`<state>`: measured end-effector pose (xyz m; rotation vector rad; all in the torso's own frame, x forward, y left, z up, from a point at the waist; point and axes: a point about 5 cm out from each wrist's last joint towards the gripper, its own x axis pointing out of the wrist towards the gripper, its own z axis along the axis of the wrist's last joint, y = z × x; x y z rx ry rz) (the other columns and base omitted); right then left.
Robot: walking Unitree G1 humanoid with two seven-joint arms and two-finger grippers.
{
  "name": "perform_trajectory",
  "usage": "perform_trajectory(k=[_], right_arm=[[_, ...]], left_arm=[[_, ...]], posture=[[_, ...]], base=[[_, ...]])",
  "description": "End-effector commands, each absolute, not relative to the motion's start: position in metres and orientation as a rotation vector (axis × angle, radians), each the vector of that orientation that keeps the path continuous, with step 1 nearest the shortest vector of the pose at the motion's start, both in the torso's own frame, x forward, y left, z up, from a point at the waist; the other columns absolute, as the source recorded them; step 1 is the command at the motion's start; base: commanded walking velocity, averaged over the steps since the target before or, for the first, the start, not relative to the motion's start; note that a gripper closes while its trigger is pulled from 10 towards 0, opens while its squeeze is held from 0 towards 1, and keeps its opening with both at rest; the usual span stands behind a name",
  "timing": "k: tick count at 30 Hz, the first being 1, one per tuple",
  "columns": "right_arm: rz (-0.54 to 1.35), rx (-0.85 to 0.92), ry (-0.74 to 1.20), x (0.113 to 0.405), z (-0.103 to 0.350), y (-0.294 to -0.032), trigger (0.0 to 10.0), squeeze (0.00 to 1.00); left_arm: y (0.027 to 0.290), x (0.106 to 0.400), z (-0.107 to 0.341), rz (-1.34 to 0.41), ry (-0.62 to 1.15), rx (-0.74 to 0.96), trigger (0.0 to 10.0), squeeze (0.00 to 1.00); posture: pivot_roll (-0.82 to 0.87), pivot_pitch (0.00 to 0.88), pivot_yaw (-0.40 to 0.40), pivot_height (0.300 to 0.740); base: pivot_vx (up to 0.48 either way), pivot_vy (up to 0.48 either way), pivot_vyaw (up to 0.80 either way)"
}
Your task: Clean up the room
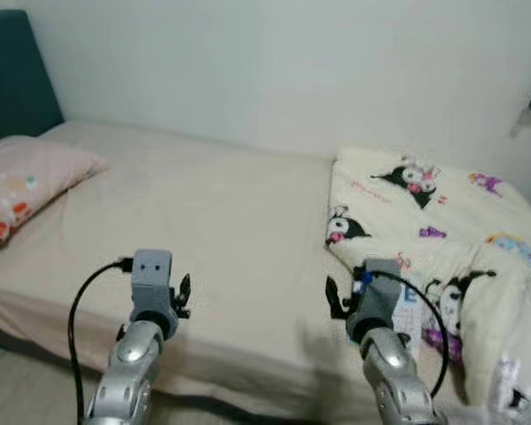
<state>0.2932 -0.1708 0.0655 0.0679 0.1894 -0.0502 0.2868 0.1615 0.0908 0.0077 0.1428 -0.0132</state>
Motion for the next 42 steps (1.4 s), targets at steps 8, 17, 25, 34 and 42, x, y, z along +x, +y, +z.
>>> perform_trajectory(k=[8, 17, 25, 34, 42], right_arm=[[-0.12, 0.092, 0.215, 0.286, 0.057, -0.181, 10.0, 0.0], [-0.166, 0.175, 0.217, 0.278, 0.051, -0.178, 10.0, 0.0], [-0.299, 0.394, 0.251, 0.266, 0.03, -0.191, 10.0, 0.0], [-0.411, 0.591, 0.184, 0.263, 0.027, -0.202, 10.0, 0.0], [-0.407, 0.675, 0.104, 0.263, 0.029, -0.206, 10.0, 1.0]], left_arm=[[0.154, 0.293, 0.099, -0.08, 0.112, 0.04, 10.0, 0.0], [0.152, 0.293, 0.101, -0.111, 0.101, 0.038, 10.0, 0.0], [0.156, 0.288, 0.112, -0.167, 0.031, 0.051, 10.0, 0.0], [0.157, 0.283, 0.115, -0.209, 0.003, 0.065, 10.0, 0.0], [0.153, 0.281, 0.113, -0.238, 0.0, 0.1, 10.0, 0.0]], posture=[[0.05, 0.025, -0.02, 0.61], [0.04, 0.032, -0.01, 0.591], [0.06, 0.042, -0.013, 0.576], [0.08, 0.038, -0.024, 0.576], [0.09, 0.052, -0.013, 0.576]], base=[[0.0, 0.0, 0.0], [0.0, 0.0, 0.0], [0.0, 0.0, 0.0], [0.0, 0.0, 0.0], [0.0, 0.0, 0.0]])
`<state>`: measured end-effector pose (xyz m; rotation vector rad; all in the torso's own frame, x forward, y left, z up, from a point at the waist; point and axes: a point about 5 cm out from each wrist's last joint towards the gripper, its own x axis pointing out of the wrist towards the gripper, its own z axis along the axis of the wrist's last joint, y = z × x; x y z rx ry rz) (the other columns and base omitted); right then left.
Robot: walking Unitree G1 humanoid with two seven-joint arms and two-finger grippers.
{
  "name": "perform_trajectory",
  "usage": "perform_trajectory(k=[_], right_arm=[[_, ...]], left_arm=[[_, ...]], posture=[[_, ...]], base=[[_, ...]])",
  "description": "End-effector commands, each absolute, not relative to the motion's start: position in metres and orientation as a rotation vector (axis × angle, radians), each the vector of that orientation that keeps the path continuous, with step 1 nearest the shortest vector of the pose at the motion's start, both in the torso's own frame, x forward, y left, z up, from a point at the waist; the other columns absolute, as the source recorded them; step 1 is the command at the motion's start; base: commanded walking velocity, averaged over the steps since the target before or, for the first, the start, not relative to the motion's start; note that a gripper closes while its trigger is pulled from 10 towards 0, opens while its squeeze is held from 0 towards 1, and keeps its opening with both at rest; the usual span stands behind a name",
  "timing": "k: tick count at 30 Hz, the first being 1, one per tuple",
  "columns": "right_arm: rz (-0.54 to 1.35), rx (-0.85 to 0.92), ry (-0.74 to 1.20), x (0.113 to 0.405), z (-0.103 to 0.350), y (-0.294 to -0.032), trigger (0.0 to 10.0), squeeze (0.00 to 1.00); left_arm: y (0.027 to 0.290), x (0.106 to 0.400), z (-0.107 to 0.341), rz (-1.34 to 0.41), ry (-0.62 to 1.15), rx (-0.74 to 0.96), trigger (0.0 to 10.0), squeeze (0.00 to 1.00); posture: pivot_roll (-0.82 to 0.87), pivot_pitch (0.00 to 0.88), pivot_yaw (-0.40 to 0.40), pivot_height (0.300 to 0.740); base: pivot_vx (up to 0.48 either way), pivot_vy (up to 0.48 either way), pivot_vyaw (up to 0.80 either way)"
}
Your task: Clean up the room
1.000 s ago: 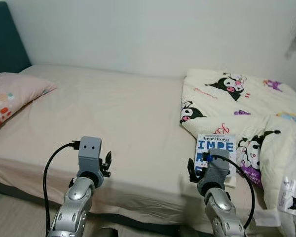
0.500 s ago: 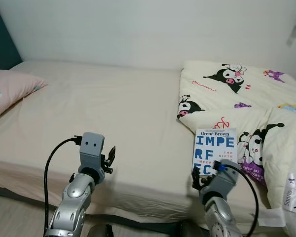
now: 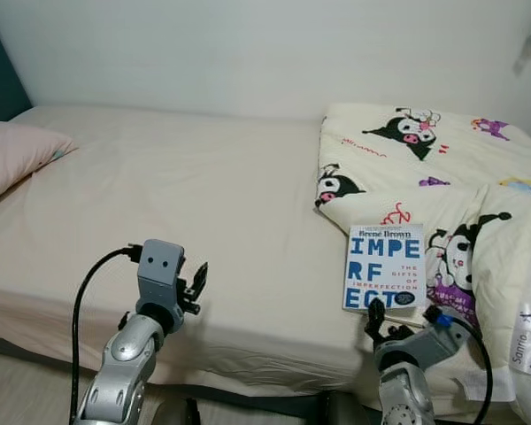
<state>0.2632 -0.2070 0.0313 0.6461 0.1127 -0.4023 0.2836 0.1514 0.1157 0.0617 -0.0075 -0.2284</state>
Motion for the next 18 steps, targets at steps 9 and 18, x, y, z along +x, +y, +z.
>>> perform_trajectory(k=[9, 18], right_arm=[[-0.462, 0.627, 0.129, 0.266, 0.016, -0.216, 10.0, 1.0], [-0.52, 0.664, 0.129, 0.269, 0.012, -0.221, 10.0, 0.0]], left_arm=[[0.154, 0.283, 0.116, -0.259, -0.01, 0.143, 10.0, 0.0], [0.15, 0.283, 0.121, -0.311, -0.03, 0.188, 10.0, 0.0]], posture=[[0.1, 0.076, -0.003, 0.576], [0.12, 0.104, 0.008, 0.576]], base=[[0.0, 0.0, 0.0], [0.0, 0.0, 0.0]])
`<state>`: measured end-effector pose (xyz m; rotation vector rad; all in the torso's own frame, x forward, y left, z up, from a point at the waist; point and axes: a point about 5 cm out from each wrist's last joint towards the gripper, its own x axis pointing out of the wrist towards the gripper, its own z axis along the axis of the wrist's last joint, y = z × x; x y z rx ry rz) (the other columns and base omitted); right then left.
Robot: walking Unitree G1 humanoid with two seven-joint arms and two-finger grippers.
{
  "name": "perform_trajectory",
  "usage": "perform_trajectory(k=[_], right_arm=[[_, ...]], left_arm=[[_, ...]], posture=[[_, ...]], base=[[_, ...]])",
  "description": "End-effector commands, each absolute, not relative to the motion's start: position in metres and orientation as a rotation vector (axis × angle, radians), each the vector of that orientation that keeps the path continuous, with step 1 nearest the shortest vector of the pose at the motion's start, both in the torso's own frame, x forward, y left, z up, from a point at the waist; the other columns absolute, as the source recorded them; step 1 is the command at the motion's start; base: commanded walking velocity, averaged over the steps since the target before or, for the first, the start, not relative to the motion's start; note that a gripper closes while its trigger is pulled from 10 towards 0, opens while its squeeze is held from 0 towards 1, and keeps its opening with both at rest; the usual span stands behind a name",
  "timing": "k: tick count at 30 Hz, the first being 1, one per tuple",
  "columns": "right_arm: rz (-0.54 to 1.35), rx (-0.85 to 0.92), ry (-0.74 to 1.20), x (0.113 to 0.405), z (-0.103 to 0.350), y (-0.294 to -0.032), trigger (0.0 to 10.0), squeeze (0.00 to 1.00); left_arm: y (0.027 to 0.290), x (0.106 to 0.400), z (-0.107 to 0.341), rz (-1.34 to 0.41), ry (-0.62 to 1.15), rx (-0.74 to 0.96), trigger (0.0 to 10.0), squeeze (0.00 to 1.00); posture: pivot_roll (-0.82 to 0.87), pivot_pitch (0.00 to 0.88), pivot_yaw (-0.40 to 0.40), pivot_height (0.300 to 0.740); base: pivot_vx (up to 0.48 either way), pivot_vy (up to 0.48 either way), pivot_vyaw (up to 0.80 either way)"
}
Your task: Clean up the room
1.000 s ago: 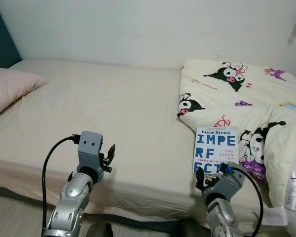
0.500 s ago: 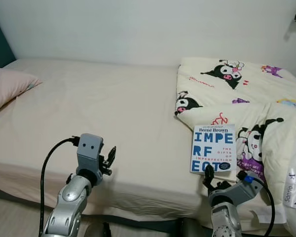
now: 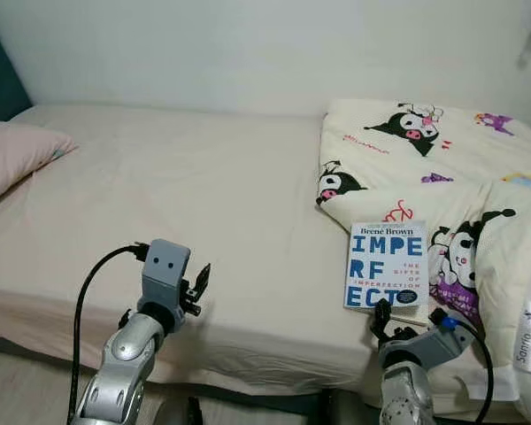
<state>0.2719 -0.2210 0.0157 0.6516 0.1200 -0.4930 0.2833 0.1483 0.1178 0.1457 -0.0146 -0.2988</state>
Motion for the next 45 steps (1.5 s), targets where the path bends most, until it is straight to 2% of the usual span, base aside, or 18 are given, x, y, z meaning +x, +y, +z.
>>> perform_trajectory(k=[1, 7, 22, 35, 36, 38, 39, 45], right_arm=[[-0.532, 0.672, 0.127, 0.269, 0.011, -0.222, 10.0, 0.0], [-0.599, 0.682, 0.101, 0.271, 0.01, -0.231, 10.0, 0.0], [-0.618, 0.688, 0.04, 0.284, 0.023, -0.246, 10.0, 0.0], [-0.605, 0.709, -0.009, 0.296, 0.035, -0.251, 10.0, 0.0], [-0.607, 0.71, -0.011, 0.296, 0.035, -0.251, 3.1, 0.0], [-0.608, 0.712, -0.012, 0.296, 0.035, -0.251, 3.1, 0.0], [-0.609, 0.713, -0.013, 0.296, 0.035, -0.251, 0.0, 0.0], [-0.613, 0.715, -0.021, 0.295, 0.034, -0.251, 0.0, 0.0]], left_arm=[[0.149, 0.282, 0.122, -0.328, -0.035, 0.186, 10.0, 0.0], [0.138, 0.268, 0.134, -0.517, -0.076, 0.139, 10.0, 0.0], [0.151, 0.262, 0.14, -0.498, -0.07, 0.201, 10.0, 0.0], [0.152, 0.263, 0.143, -0.485, -0.076, 0.201, 10.0, 0.0], [0.152, 0.264, 0.144, -0.479, -0.079, 0.2, 10.0, 0.0], [0.152, 0.264, 0.144, -0.475, -0.082, 0.199, 10.0, 0.0], [0.152, 0.265, 0.145, -0.472, -0.083, 0.199, 10.0, 0.0], [0.154, 0.266, 0.146, -0.443, -0.094, 0.2, 10.0, 0.0]], posture=[[0.13, 0.113, 0.011, 0.576], [0.17, 0.14, 0.027, 0.576], [0.22, 0.172, 0.053, 0.576], [0.22, 0.171, 0.057, 0.576], [0.22, 0.169, 0.056, 0.576], [0.22, 0.169, 0.056, 0.576], [0.22, 0.169, 0.056, 0.576], [0.21, 0.16, 0.05, 0.576]], base=[[0.0, 0.0, 0.0], [0.0, 0.0, 0.0], [0.0, 0.0, 0.0], [0.0, 0.0, 0.0], [0.0, 0.0, 0.0], [0.0, 0.0, 0.0], [0.0, 0.0, 0.0], [0.0, 0.0, 0.0]])
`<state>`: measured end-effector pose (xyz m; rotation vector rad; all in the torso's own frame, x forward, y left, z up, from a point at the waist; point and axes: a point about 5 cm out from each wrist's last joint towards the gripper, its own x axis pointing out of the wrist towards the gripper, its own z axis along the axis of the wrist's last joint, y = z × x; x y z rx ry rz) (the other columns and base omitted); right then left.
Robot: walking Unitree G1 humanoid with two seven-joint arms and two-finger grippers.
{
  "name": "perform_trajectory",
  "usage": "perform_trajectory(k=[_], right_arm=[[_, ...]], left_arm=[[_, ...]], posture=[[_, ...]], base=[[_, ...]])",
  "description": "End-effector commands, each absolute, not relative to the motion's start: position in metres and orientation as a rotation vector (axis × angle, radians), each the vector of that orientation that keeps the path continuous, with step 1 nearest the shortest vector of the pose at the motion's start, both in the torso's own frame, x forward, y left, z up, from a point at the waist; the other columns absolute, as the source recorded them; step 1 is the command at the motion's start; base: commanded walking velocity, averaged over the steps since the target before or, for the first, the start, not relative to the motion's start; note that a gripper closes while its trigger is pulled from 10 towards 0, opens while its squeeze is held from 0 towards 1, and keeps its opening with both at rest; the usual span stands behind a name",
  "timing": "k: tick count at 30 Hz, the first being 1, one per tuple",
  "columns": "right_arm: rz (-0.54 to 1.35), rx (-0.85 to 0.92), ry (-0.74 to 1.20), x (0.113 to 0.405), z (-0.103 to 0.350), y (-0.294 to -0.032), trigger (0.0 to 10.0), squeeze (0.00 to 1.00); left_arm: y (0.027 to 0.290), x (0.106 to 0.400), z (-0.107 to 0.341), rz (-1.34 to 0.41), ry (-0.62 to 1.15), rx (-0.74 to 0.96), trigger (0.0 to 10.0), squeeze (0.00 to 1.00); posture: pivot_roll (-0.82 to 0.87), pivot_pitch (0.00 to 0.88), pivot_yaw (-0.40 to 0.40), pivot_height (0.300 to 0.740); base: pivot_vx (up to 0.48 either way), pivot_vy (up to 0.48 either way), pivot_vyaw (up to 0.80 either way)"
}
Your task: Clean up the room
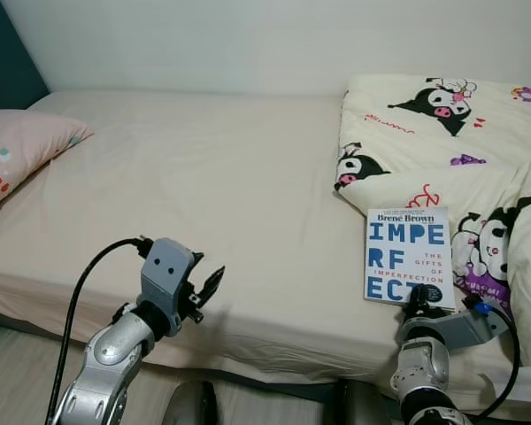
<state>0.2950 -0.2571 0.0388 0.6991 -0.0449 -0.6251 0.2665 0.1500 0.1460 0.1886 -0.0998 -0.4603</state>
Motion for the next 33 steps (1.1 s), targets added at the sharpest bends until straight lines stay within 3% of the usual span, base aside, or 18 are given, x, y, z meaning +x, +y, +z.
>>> perform_trajectory(k=[1, 3, 4, 8, 18, 22, 24, 27, 28, 29, 33], right_arm=[[-0.612, 0.715, -0.023, 0.295, 0.034, -0.251, 0.0, 0.0], [-0.598, 0.715, -0.029, 0.297, 0.036, -0.249, 0.0, 0.0], [-0.581, 0.712, -0.032, 0.298, 0.037, -0.247, 0.6, 0.0], [-0.512, 0.693, -0.034, 0.304, 0.041, -0.239, 0.1, 0.0], [-0.31, 0.689, -0.067, 0.323, 0.058, -0.215, 0.0, 0.0], [-0.167, 0.72, -0.09, 0.332, 0.071, -0.201, 0.0, 0.0], [0.009, 0.74, -0.107, 0.34, 0.086, -0.184, 0.0, 0.0], [0.023, 0.725, -0.112, 0.339, 0.088, -0.183, 0.0, 0.0], [0.026, 0.695, -0.11, 0.338, 0.09, -0.184, 3.1, 0.0], [0.033, 0.636, -0.095, 0.337, 0.09, -0.183, 10.0, 0.0], [0.084, 0.56, -0.106, 0.334, 0.096, -0.179, 10.0, 0.0]], left_arm=[[0.154, 0.266, 0.146, -0.436, -0.096, 0.197, 10.0, 0.0], [0.155, 0.267, 0.145, -0.419, -0.101, 0.192, 10.0, 0.0], [0.155, 0.267, 0.145, -0.409, -0.104, 0.189, 10.0, 0.0], [0.155, 0.268, 0.146, -0.38, -0.118, 0.184, 10.0, 0.0], [0.164, 0.278, 0.145, -0.258, -0.145, 0.169, 10.0, 0.0], [0.172, 0.284, 0.144, -0.178, -0.141, 0.15, 10.0, 0.0], [0.18, 0.292, 0.143, -0.075, -0.131, 0.133, 10.0, 0.0], [0.182, 0.293, 0.142, -0.047, -0.125, 0.13, 10.0, 0.0], [0.182, 0.294, 0.14, -0.033, -0.113, 0.097, 10.0, 0.0], [0.182, 0.294, 0.135, -0.023, -0.085, 0.07, 10.0, 0.0], [0.183, 0.293, 0.128, -0.007, -0.053, 0.0, 10.0, 0.0]], posture=[[0.21, 0.157, 0.048, 0.576], [0.2, 0.152, 0.041, 0.576], [0.2, 0.147, 0.036, 0.576], [0.19, 0.133, 0.02, 0.576], [0.14, 0.074, -0.008, 0.576], [0.11, 0.039, -0.015, 0.576], [0.09, 0.01, -0.031, 0.576], [0.08, 0.003, -0.033, 0.576], [0.08, 0.0, -0.036, 0.576], [0.07, 0.0, -0.035, 0.576], [0.06, 0.0, -0.031, 0.576]], base=[[0.0, 0.0, 0.0], [0.0, 0.0, 0.0], [0.0, 0.0, 0.0], [0.0, 0.0, 0.0], [0.0, 0.0, 0.0], [0.0, 0.0, 0.0], [0.0, 0.0, 0.0], [0.0, 0.0, 0.0], [0.0, 0.0, 0.0], [0.0, 0.0, 0.0], [0.0, 0.0, 0.0]])
